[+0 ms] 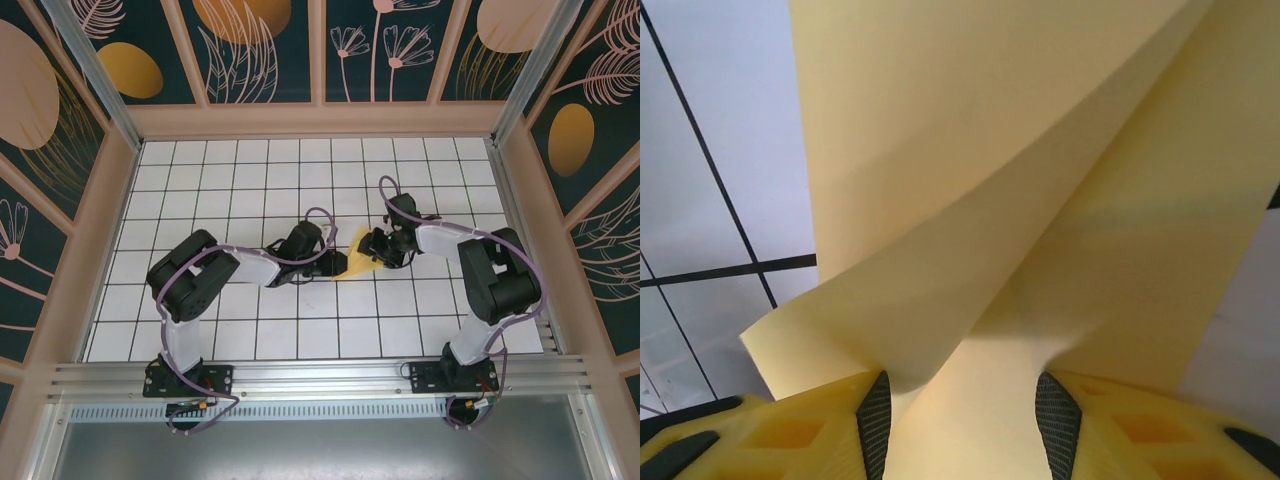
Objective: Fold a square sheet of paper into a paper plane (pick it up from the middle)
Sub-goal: Fourth fold the wing at the center of the table.
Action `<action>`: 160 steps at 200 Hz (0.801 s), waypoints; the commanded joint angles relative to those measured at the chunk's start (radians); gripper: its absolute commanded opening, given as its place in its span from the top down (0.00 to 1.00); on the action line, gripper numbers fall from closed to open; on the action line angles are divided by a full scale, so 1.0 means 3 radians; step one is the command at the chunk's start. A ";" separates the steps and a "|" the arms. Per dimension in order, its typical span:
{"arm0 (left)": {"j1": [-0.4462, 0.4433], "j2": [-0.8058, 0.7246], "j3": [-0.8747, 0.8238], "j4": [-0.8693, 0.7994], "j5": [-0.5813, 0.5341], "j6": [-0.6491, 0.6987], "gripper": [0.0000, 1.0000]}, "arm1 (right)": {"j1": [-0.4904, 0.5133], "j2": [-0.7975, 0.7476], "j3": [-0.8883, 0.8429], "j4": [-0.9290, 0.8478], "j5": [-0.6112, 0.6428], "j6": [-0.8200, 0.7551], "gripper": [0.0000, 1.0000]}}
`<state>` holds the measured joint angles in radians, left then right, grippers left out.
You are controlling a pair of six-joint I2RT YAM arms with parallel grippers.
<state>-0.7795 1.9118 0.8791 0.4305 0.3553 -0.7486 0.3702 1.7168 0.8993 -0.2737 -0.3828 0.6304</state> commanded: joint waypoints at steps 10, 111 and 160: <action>0.0031 -0.0264 0.0087 -0.0256 -0.0183 0.0101 0.77 | -0.0005 0.0254 0.0044 -0.0295 0.0398 -0.0051 0.52; 0.0032 0.0026 0.0234 0.0273 0.0287 0.0046 0.86 | -0.0001 0.0521 0.0131 -0.0521 0.0639 0.0050 0.47; 0.0034 0.0116 0.0290 0.0136 0.0355 0.0113 0.94 | -0.0026 0.0646 0.0138 -0.0576 0.0669 0.0176 0.49</action>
<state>-0.7742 1.9293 0.9405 0.4736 0.4301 -0.7372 0.3759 1.7901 0.9989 -0.3981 -0.3618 0.6651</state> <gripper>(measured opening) 0.078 0.516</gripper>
